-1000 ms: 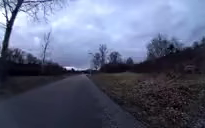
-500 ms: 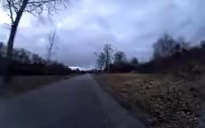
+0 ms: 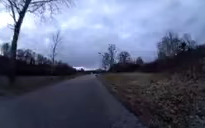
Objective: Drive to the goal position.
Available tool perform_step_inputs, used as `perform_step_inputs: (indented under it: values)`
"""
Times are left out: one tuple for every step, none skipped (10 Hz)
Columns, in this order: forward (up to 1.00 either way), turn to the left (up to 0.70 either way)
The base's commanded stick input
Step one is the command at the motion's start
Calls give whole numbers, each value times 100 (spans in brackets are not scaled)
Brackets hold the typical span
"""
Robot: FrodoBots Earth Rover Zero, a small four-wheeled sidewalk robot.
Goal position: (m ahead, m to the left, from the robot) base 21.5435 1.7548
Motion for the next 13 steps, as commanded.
perform_step_inputs:
  values:
    - [50,23]
    - [50,37]
    - [50,9]
    - [50,0]
    - [50,0]
    - [50,0]
    - [50,0]
    - [50,0]
    - [50,6]
    - [50,45]
    - [50,50]
    - [50,34]
    - [50,1]
